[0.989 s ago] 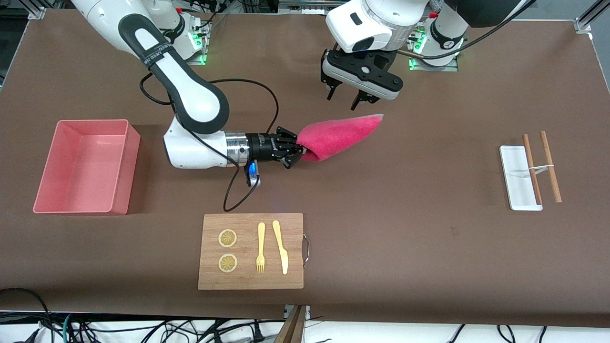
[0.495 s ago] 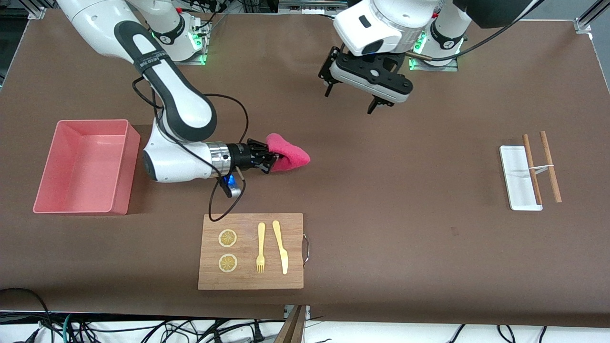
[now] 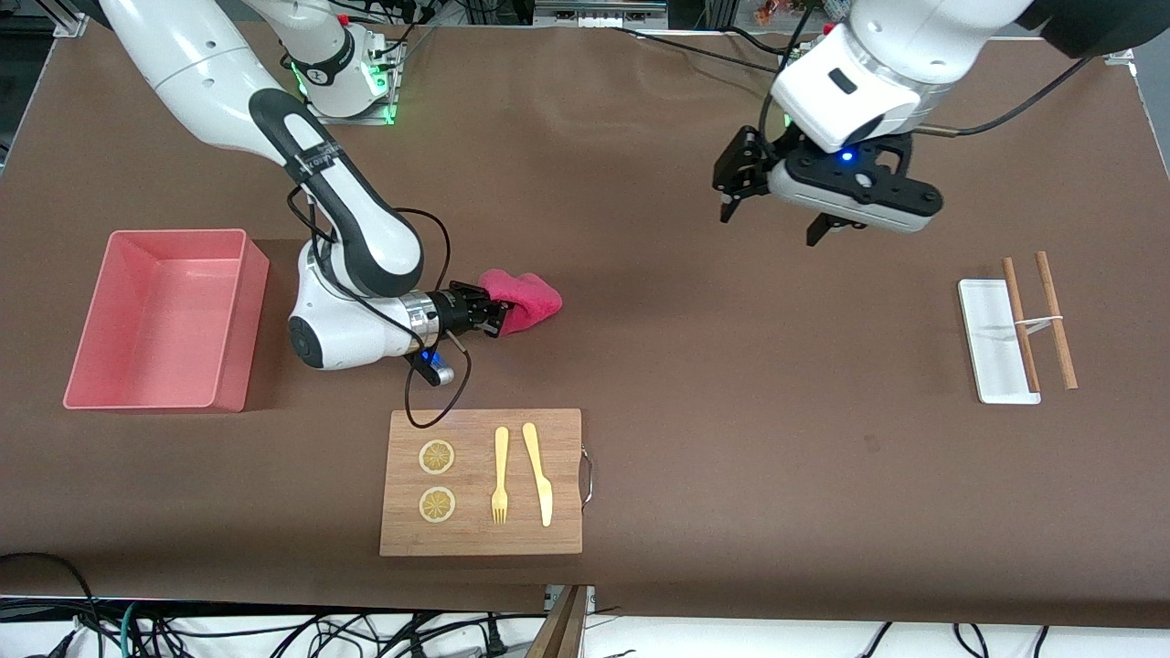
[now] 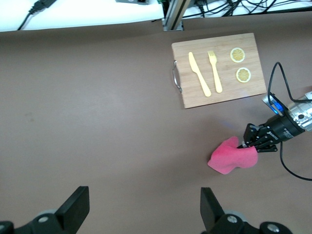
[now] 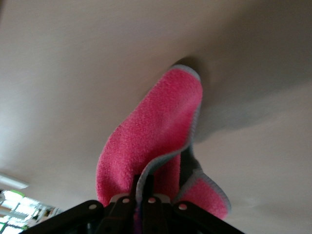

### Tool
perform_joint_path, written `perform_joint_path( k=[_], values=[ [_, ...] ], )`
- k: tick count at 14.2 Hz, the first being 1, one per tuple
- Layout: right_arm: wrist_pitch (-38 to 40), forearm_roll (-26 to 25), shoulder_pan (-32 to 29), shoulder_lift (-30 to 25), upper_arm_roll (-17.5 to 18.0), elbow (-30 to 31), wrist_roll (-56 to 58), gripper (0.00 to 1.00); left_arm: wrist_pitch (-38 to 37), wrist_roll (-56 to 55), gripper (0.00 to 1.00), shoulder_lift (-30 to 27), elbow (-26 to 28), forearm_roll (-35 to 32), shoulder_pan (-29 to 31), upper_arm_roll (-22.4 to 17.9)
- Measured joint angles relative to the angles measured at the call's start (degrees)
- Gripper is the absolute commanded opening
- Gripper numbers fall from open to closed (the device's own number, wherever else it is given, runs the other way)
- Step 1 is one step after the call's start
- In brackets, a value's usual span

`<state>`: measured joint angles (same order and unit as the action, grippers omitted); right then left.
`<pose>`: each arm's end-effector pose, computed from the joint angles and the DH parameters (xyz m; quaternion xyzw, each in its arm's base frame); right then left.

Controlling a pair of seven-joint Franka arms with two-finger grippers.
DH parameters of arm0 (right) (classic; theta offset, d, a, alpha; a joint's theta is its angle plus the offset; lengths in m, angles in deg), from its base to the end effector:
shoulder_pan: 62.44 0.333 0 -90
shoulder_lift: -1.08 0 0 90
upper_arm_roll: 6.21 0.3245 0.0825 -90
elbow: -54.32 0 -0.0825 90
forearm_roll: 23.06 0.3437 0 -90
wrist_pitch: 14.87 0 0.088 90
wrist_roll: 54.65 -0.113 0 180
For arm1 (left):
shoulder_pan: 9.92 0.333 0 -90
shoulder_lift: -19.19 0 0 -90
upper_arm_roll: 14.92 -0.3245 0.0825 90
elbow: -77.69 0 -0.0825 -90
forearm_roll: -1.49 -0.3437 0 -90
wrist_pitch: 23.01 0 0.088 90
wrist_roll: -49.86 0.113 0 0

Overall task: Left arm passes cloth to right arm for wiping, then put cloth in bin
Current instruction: 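Carry the cloth toward the pink bin with the right gripper while the left gripper retracts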

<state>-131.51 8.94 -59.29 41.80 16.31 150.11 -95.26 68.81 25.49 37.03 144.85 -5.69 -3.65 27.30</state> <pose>0.5659 0.2747 0.2386 -0.8758 0.2968 0.3175 0.2100 0.5328 -0.2652 0.6643 0.9917 -0.0740 0.0644 0.0830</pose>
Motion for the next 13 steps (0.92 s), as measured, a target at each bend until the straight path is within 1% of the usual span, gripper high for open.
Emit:
perform_joint_path(
  k=[2,6,10,13],
  values=[
    [1.6,-2.5,0.0,0.3,-1.7,1.3,0.9,0.0,-1.4,0.1,1.0,-0.4,0.0,0.0,0.4,0.0],
    [8.5,-8.7,-0.2,0.3,-8.9,1.6,6.7,0.0,-2.1,0.1,1.0,-0.4,0.0,0.0,0.7,0.0],
    [12.8,-14.1,-0.4,-0.1,-14.5,1.2,14.3,0.0,-2.2,0.1,1.0,-0.4,0.0,0.0,0.7,0.0],
    [15.4,-17.1,-0.5,-0.7,-18.8,0.1,20.5,0.0,-2.2,0.1,1.0,-0.4,0.0,0.0,0.7,0.1]
  ],
)
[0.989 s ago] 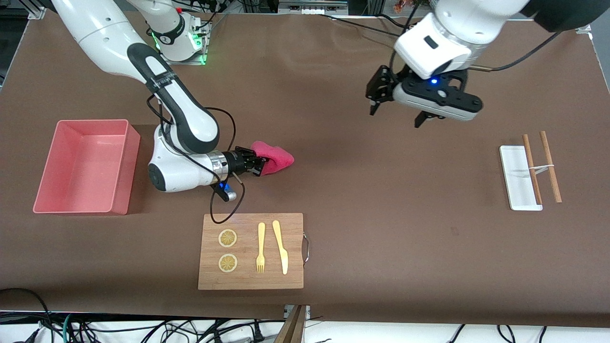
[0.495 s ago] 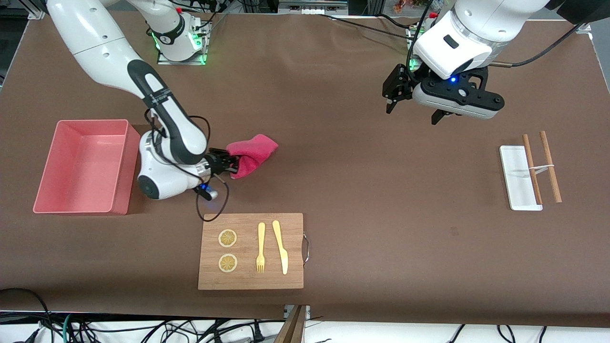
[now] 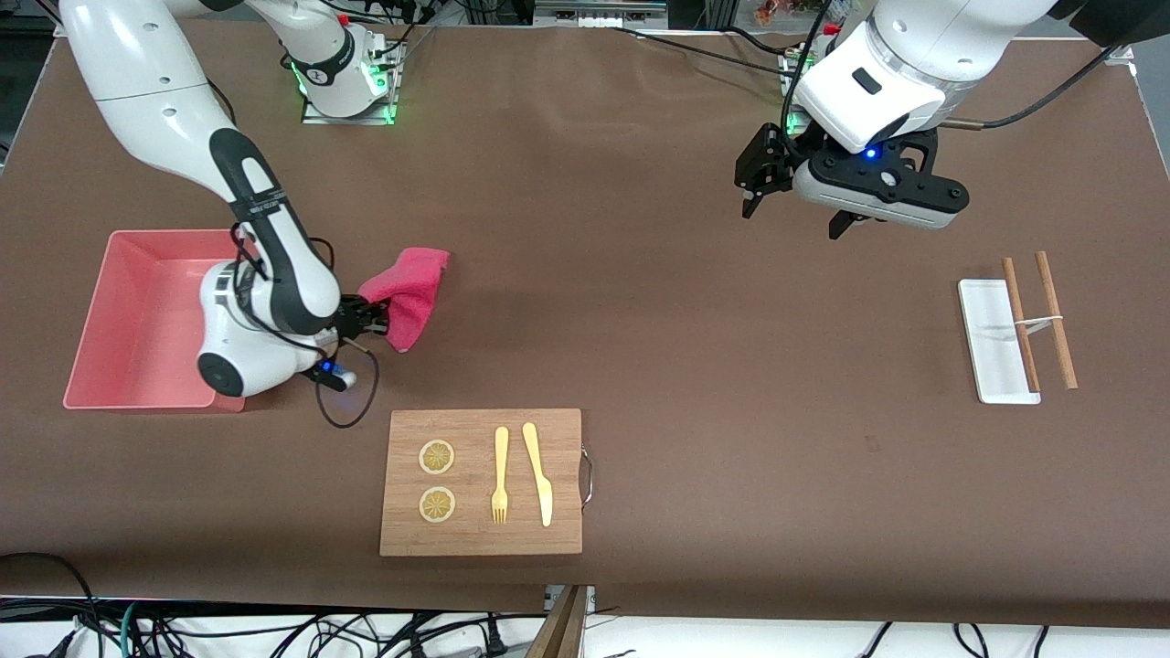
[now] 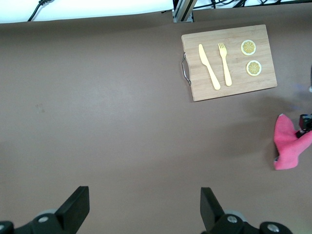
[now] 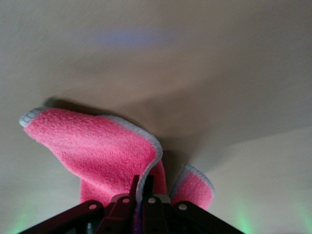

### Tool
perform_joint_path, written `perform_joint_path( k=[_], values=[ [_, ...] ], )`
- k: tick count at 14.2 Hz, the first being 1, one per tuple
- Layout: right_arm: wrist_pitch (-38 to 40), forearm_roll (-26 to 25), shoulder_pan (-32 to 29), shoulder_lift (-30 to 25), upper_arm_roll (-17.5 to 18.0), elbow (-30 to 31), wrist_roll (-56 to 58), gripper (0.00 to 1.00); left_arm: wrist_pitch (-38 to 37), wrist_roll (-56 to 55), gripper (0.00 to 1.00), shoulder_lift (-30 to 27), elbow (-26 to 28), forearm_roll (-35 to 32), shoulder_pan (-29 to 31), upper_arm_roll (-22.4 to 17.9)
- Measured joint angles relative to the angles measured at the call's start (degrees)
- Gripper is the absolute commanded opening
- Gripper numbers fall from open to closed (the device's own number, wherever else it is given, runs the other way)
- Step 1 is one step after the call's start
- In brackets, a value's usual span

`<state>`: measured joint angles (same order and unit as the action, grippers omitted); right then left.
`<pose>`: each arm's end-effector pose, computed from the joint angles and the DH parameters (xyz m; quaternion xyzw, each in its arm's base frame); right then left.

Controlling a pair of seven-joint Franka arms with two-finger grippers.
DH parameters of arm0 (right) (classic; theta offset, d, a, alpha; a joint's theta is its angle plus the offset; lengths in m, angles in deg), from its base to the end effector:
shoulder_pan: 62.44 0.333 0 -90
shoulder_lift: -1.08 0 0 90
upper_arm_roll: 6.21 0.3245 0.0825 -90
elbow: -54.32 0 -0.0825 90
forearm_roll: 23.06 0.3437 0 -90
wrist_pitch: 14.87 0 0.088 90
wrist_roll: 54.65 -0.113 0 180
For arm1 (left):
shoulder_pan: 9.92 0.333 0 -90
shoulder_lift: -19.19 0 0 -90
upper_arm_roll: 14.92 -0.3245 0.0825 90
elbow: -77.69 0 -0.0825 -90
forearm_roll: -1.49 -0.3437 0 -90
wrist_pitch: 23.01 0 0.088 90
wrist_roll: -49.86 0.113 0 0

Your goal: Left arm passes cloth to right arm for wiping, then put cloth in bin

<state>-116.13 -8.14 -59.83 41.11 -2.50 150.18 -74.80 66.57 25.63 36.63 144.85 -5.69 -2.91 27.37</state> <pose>0.5755 0.0847 0.2000 -0.9293 0.1762 0.3181 0.0649 0.5303 -0.2573 0.6637 0.9935 -0.0706 0.0513 0.0729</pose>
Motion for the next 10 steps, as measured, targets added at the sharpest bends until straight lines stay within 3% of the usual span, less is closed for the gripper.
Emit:
perform_joint_path(
  k=[3,7,10],
  values=[
    [0.6,-4.1,-0.1,-0.4,-2.1,-1.4,2.9,0.0,0.0,0.0,1.0,-0.1,0.0,0.0,0.0,0.0],
    [0.6,-10.9,0.1,-0.6,-2.4,-4.7,3.2,0.0,-3.6,0.0,1.0,-0.8,0.0,0.0,1.6,-0.2],
    [0.4,-13.2,0.6,-0.6,-2.2,-5.6,3.4,0.0,-5.7,0.1,1.0,-1.0,0.0,-2.4,4.1,-0.4]
  ],
)
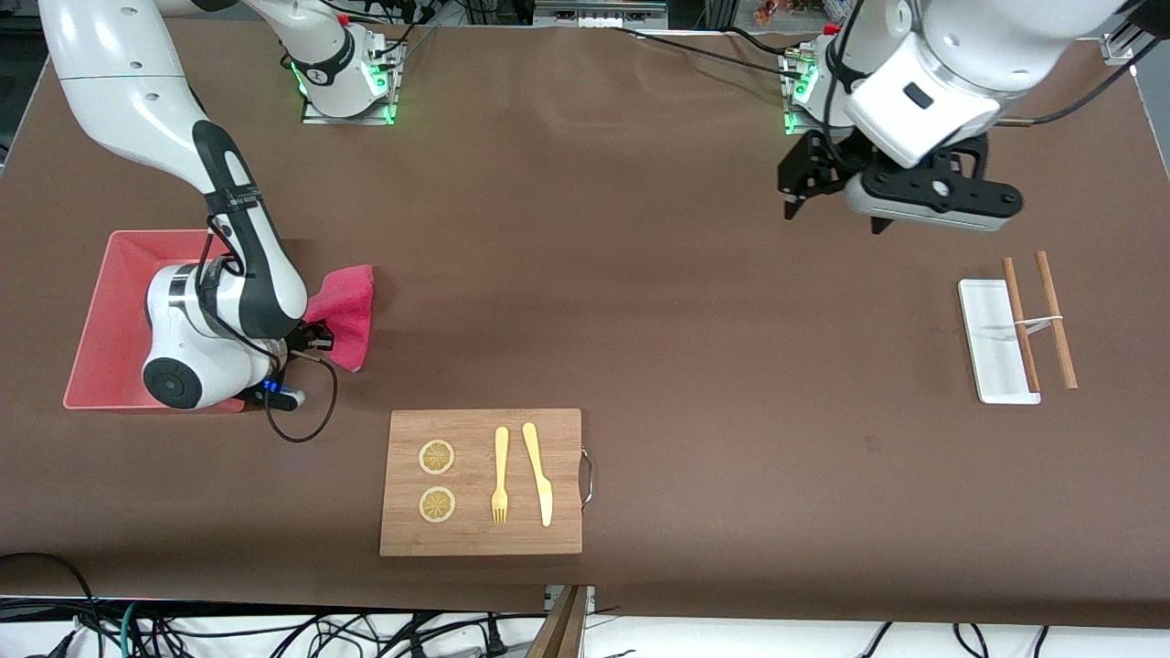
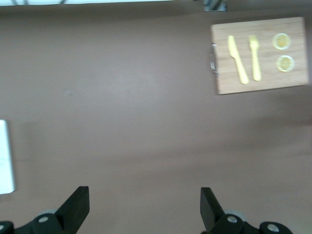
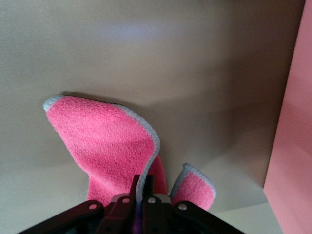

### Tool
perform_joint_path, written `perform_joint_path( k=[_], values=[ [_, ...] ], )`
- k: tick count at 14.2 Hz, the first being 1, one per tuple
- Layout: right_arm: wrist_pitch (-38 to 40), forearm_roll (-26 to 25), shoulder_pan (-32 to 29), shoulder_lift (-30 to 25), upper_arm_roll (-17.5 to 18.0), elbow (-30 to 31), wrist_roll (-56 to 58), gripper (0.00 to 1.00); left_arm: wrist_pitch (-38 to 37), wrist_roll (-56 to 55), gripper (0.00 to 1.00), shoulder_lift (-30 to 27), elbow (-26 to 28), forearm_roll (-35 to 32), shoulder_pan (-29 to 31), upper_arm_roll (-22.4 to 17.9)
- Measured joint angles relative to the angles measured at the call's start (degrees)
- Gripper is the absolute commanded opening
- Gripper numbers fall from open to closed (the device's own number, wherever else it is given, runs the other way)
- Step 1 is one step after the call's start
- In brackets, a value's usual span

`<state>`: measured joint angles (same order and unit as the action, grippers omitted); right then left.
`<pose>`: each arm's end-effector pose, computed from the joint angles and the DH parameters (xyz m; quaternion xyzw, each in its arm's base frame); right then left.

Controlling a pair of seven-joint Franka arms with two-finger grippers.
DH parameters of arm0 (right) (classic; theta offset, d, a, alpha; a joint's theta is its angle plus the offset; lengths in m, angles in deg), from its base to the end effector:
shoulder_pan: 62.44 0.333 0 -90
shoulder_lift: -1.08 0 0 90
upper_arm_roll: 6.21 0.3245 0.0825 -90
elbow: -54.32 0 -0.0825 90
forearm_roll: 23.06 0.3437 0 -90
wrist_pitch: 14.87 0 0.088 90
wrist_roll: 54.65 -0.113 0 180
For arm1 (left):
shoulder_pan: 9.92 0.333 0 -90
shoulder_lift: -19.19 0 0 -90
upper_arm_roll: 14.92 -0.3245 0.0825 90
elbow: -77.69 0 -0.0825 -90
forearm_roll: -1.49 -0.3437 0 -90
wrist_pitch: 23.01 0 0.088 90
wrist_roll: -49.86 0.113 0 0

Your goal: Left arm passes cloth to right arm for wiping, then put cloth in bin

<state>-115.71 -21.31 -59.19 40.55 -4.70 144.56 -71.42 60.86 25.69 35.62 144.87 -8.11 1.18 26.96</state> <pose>0.6075 0.0515 0.2337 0.9621 -0.1086 -0.2490 0.0243 0.5363 -0.2082 0.6613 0.9988 -0.0318 0.0268 0.0270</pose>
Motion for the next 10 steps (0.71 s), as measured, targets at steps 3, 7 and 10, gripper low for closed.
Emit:
perform_joint_path(
  k=[3,7,10],
  values=[
    [-2.6,0.0,1.7,0.2,0.2,0.0,0.0,0.0,-2.7,0.7,1.0,-0.1,0.0,-4.2,1.6,0.0],
    [-6.9,1.1,5.1,1.1,0.8,0.0,-2.5,0.0,-3.5,9.6,1.0,-0.1,0.4,-4.3,9.8,-0.3],
    [-10.2,3.3,7.1,1.8,2.4,0.0,-7.6,0.0,-4.1,19.8,1.0,0.2,0.7,-4.2,16.5,-0.4]
  ],
)
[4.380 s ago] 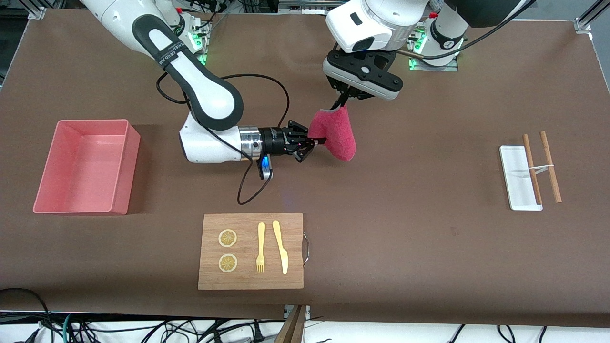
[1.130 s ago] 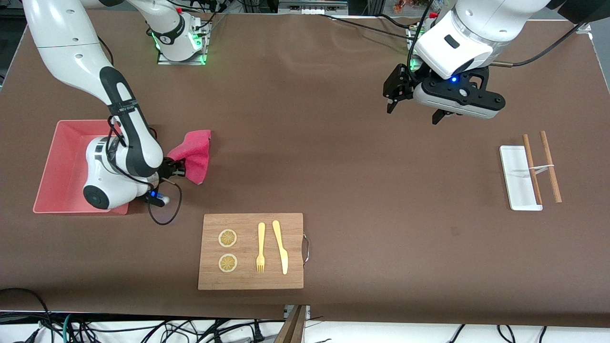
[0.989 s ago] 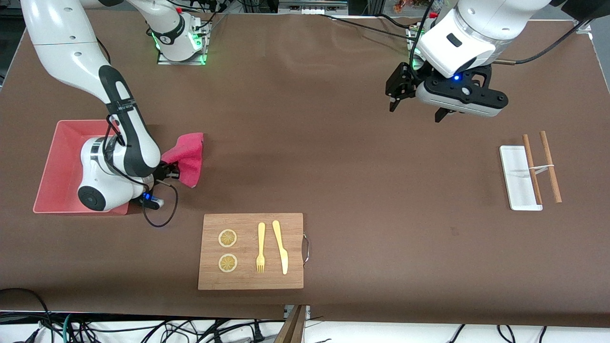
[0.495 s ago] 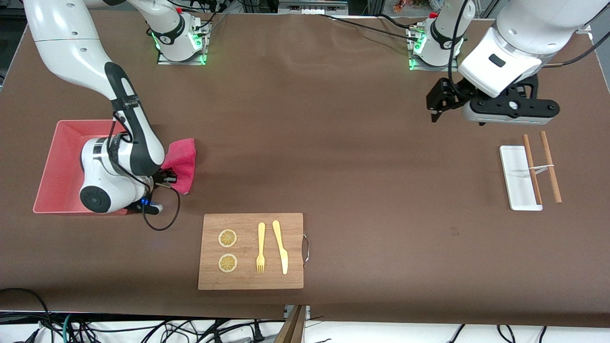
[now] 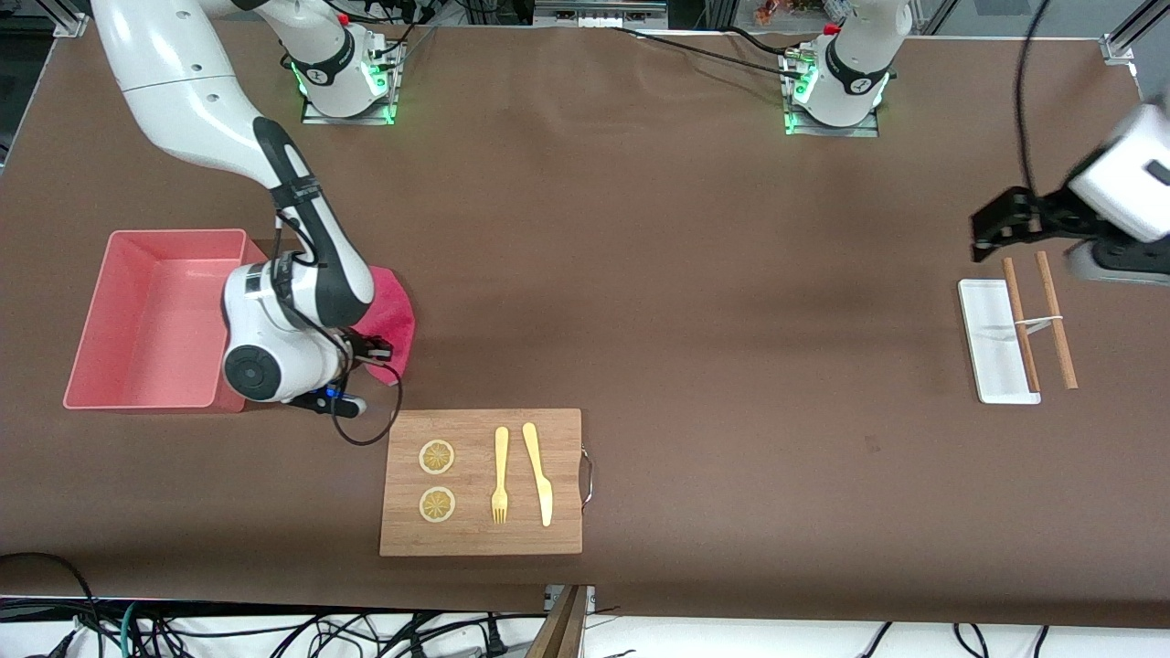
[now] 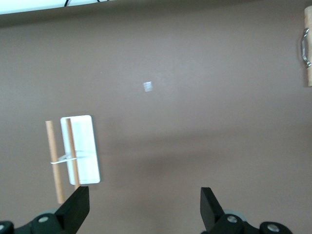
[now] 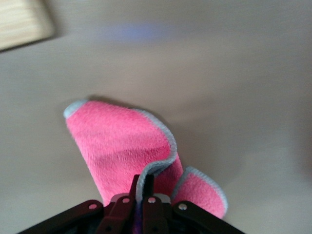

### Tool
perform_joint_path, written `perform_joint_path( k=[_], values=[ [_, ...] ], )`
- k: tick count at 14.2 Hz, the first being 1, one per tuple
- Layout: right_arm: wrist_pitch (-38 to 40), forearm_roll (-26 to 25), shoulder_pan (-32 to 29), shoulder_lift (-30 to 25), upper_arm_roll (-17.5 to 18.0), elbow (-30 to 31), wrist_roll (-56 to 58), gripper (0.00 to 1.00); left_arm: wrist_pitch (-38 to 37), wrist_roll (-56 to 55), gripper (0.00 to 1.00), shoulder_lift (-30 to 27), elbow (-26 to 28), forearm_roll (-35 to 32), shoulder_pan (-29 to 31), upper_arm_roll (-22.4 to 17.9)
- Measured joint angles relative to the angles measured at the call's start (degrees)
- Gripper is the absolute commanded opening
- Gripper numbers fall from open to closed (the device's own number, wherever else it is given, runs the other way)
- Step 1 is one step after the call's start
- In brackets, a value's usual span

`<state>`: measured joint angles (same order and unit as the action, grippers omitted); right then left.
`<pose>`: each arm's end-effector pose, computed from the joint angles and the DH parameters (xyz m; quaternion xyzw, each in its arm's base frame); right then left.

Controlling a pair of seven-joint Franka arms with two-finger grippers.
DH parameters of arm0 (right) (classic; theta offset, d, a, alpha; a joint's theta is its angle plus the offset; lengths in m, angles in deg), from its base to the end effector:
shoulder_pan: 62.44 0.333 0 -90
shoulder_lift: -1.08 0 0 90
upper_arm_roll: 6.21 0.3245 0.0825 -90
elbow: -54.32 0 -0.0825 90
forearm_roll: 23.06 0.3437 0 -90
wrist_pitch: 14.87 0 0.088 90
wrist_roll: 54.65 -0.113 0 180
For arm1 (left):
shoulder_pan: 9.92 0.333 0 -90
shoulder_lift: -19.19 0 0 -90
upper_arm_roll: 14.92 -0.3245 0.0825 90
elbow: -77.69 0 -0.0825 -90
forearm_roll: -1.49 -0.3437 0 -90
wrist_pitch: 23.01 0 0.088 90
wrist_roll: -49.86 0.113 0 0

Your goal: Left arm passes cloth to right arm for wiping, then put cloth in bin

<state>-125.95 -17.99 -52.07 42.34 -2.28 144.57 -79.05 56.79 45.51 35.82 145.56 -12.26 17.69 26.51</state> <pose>0.6117 0.1568 0.2213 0.9758 -0.1136 -0.1870 0.0004 0.5692 -0.0337 0.6477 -0.9983 0.0522 0.0044 0.0239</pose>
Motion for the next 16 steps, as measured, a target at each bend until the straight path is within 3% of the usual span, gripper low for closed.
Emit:
perform_joint_path(
  k=[2,3,5,7,10,13,16],
  values=[
    [-1.7,0.3,1.0,0.3,1.7,0.0,-4.5,0.0,0.0,2.1,1.0,0.3,0.3,0.3,1.3,-0.9],
    [-2.6,0.3,1.2,0.4,2.9,0.0,-6.6,0.0,0.1,2.7,1.0,0.0,0.9,1.4,-0.4,-3.8],
    [-4.4,0.4,1.3,0.4,5.3,0.0,-11.0,0.0,1.0,3.3,1.0,-1.8,4.0,7.3,-10.1,-16.4],
    [-5.8,0.4,1.5,0.6,8.1,-0.6,-16.3,0.0,4.9,5.3,1.0,-4.9,10.5,12.1,-19.5,-27.5],
    [-7.2,0.4,3.1,1.7,10.1,-2.7,-22.4,0.0,11.0,10.7,1.0,-10.9,20.8,12.8,-27.4,-37.3],
    [-7.8,0.4,3.6,2.4,9.9,-3.5,-23.0,0.0,11.5,12.0,1.0,-14.6,25.6,12.9,-28.8,-40.1],
    [-6.9,0.3,1.7,2.4,9.3,-3.9,-18.8,0.0,11.8,12.0,1.0,-14.7,25.7,11.5,-29.5,-40.0]
  ],
)
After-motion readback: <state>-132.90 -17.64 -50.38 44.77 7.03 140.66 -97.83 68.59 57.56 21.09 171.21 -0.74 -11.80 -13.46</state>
